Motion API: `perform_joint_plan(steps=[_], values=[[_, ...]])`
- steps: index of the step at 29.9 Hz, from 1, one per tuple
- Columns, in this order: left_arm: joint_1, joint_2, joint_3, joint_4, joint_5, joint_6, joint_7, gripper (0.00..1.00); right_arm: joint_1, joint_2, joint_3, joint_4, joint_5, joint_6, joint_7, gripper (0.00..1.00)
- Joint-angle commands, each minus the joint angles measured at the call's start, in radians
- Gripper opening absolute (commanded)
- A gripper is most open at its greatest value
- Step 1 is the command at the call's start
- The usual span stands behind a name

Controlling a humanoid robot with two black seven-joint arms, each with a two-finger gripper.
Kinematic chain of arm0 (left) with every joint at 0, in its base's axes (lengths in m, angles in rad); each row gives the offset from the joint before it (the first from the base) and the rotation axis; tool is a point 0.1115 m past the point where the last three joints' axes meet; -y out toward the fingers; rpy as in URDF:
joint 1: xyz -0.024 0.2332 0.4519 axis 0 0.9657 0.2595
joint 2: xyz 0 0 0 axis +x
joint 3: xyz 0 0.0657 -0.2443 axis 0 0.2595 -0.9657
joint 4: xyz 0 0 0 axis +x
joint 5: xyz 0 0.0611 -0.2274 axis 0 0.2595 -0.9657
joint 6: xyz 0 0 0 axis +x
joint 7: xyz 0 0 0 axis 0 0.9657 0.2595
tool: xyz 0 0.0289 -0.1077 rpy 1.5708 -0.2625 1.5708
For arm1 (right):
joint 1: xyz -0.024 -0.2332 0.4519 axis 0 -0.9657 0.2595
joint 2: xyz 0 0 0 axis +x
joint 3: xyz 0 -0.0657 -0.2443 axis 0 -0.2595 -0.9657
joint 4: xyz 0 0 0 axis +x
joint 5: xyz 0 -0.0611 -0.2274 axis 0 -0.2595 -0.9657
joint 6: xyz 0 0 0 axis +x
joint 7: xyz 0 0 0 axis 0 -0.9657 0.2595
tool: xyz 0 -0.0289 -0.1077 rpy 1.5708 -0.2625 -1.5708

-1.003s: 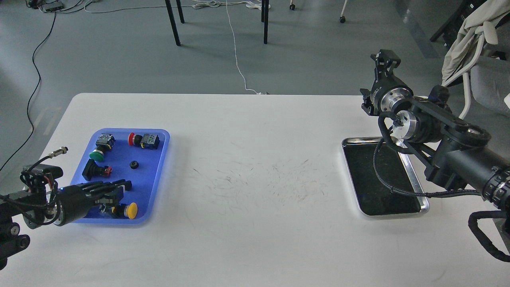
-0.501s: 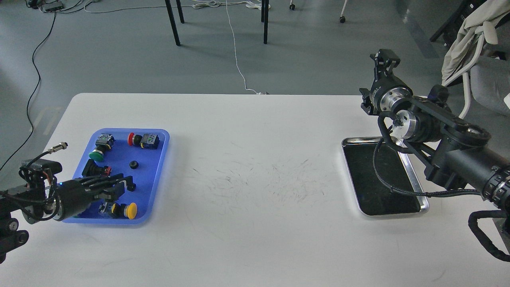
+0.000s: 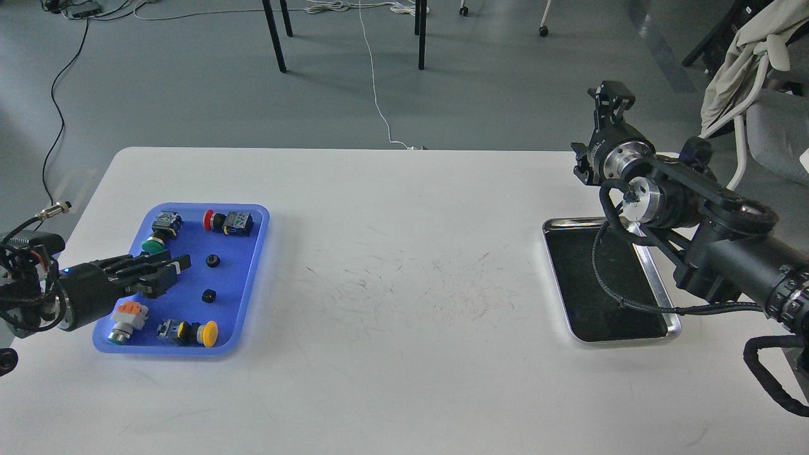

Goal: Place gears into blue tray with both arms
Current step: 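Raise the left gripper up and away from the blue tray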

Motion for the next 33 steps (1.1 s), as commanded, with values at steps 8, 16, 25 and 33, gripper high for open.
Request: perform_joint_plan(steps=[8,16,25,33], values=[[0.0,0.027,-0.037,-0.019,-0.31,-0.008,0.0,0.63,-0.002,-0.035,0.007,0.005,0.004,0.003,0.0,0.99],[-0.003,0.036,-0.157,-0.015,-0.536,-0.025,0.0,0.92,-0.016,-0.072,0.074,0.026,0.019,0.008,-0.005,0.98],[-0.063,0.017,-0.204,0.025,-0.643,-0.081,0.0,0.96,-0.054,-0.066,0.119,0.076,0.021,0.009,-0.008,0.99],[-0.155,-0.111,-0.22,0.197,-0.739,-0.251,0.0,0.96,-0.042,-0.06,0.108,0.082,0.009,0.009,-0.002,0.99]])
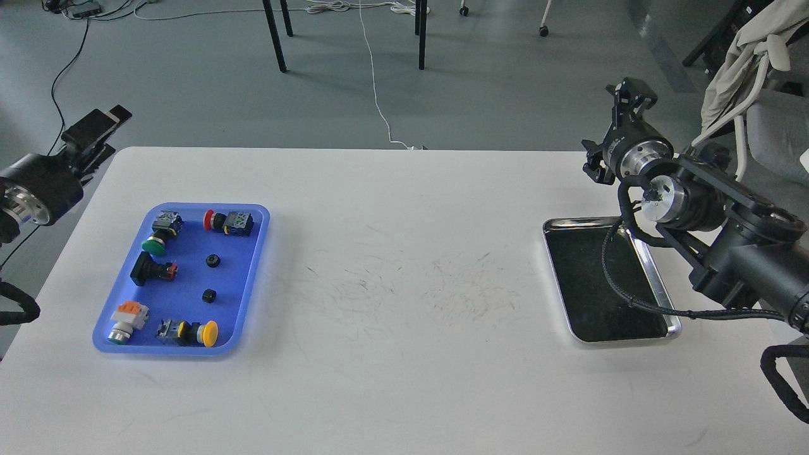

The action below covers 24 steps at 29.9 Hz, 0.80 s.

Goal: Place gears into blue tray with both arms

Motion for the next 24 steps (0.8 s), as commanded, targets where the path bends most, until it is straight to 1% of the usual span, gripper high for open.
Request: perform_joint_plan(steps=[1,4,5,7,9,10,13,15,19,24], values=[[-0.043,-0.036,-0.003,0.04,-0.027,-0.075,0.0,0.96,0.007,0.001,-0.002,0.0,-0.01,0.0,0.001,0.99],[-0.057,-0.064,-0.009,0.069,-0.063,-0.113,0.0,0.96,0.01,0.004,-0.002,0.001,-0.013,0.0,0.001,0.99],[-0.071,-0.087,-0.011,0.095,-0.098,-0.144,0.0,0.96,0.011,0.01,-0.002,0.0,-0.013,0.0,0.001,0.99],[-0.084,-0.148,-0.011,0.17,-0.166,-0.193,0.0,0.96,0.019,0.021,-0.001,-0.003,-0.013,0.0,0.0,0.99],[-0.094,-0.21,-0.011,0.25,-0.227,-0.216,0.0,0.97,0.019,0.028,-0.001,-0.005,-0.013,0.0,-0.003,0.99],[-0.097,-0.234,-0.012,0.288,-0.257,-0.224,0.01,0.97,0.019,0.031,0.001,-0.011,-0.013,-0.002,-0.005,0.99],[-0.123,-0.276,-0.029,0.348,-0.327,-0.281,0.106,0.97,0.022,0.045,0.016,-0.017,-0.01,-0.002,-0.008,0.99],[-0.131,-0.285,-0.07,0.367,-0.387,-0.313,0.149,0.97,0.019,0.059,0.036,-0.02,0.002,0.0,-0.008,0.99],[-0.131,-0.331,-0.117,0.39,-0.429,-0.308,0.188,0.97,-0.001,0.114,0.117,-0.042,0.002,0.008,-0.006,0.99],[-0.123,-0.34,-0.15,0.399,-0.461,-0.33,0.197,0.97,-0.013,0.172,0.229,-0.089,0.004,0.015,-0.005,0.99]])
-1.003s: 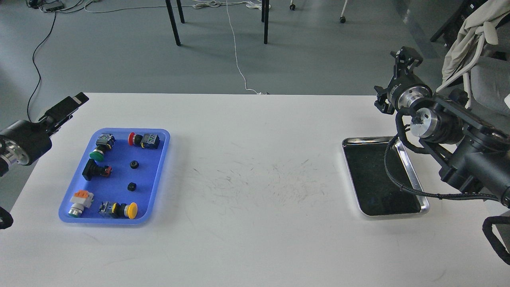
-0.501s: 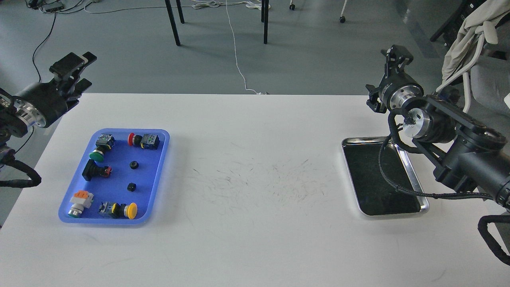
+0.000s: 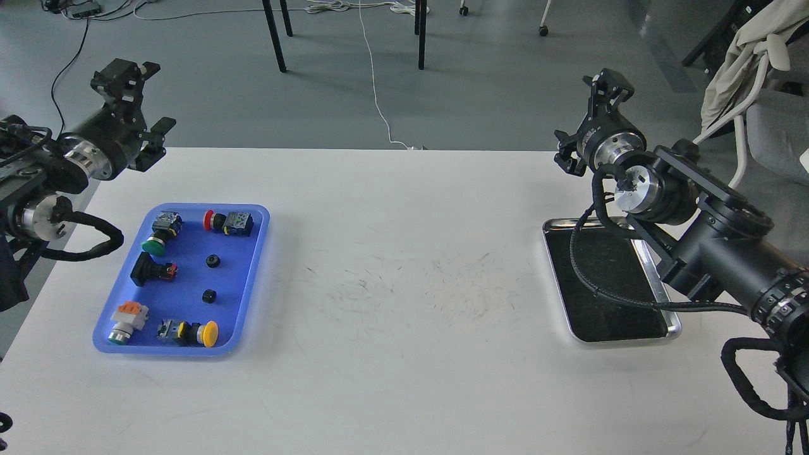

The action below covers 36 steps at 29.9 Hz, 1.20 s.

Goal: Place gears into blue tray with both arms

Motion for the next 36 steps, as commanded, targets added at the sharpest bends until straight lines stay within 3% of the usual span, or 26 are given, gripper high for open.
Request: perform_joint_plan(steps=[1,8,15,17,21,27,36], values=[[0.008,-0.004,-0.038,0.004,-0.046,-0.009,0.021,0.97,-0.006,0.036,0.077,-0.03,0.001,0.004,0.003,0.99],[0.012,-0.018,-0.055,0.007,-0.129,0.002,0.138,0.98,-0.006,0.087,0.206,-0.088,0.006,0.027,0.006,0.99],[0.009,-0.016,-0.056,0.012,-0.174,0.002,0.213,0.98,-0.011,0.055,0.068,-0.058,-0.011,0.032,0.022,0.99],[0.009,-0.018,-0.058,0.012,-0.175,0.005,0.217,0.98,-0.009,-0.011,0.014,-0.036,-0.007,0.034,0.012,0.99],[0.011,-0.018,-0.087,0.023,-0.18,0.005,0.217,0.98,-0.005,-0.028,0.04,0.024,0.003,0.027,0.009,0.99],[0.005,-0.075,-0.116,0.078,-0.183,0.011,0.202,0.98,0.0,0.034,0.15,-0.065,0.003,0.031,0.016,0.99],[0.011,-0.085,-0.141,0.087,-0.191,0.017,0.181,0.98,-0.009,0.101,0.222,-0.073,0.001,0.073,0.032,0.99]])
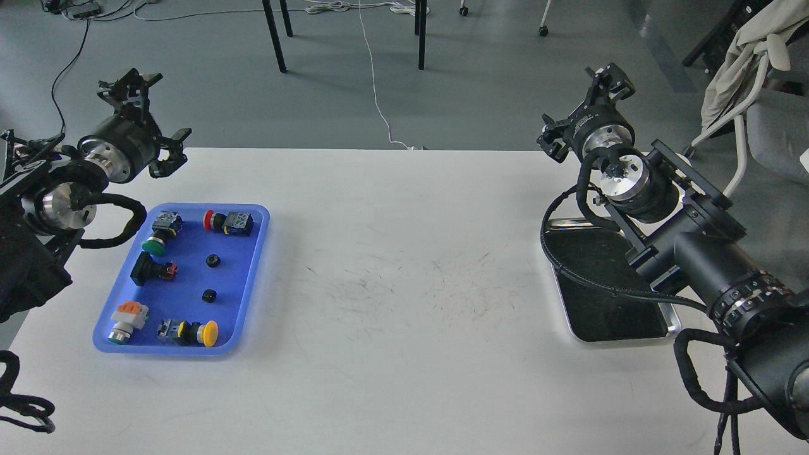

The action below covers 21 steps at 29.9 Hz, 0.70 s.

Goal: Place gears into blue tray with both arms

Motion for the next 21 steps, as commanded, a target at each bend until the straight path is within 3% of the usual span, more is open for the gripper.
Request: perform_joint_plan(steps=[1,8,14,18,21], values=[[0.002,0.0,-0.001,0.002,-0.005,-0.002,-0.01,0.98,-0.002,0.009,0.009,0.003,-0.002,0.02,0.013,0.99],[-0.002,0.0,0.015,-0.004,0.002,-0.007,-0.005,0.98,-0.016,-0.002,-0.048,0.017,-0.017,0.051,0.03,0.99],[0.001,0.021,0.041,-0.037,0.009,-0.051,-0.004,0.98,-0.048,-0.106,-0.06,0.103,-0.015,0.054,0.03,0.99],[-0.005,0.082,0.153,-0.144,0.004,-0.051,-0.011,0.98,-0.067,-0.13,-0.059,0.127,-0.017,0.074,0.033,0.99],[-0.007,0.099,0.162,-0.159,0.003,-0.059,-0.011,0.98,-0.085,-0.152,-0.056,0.132,-0.015,0.097,0.05,0.99]])
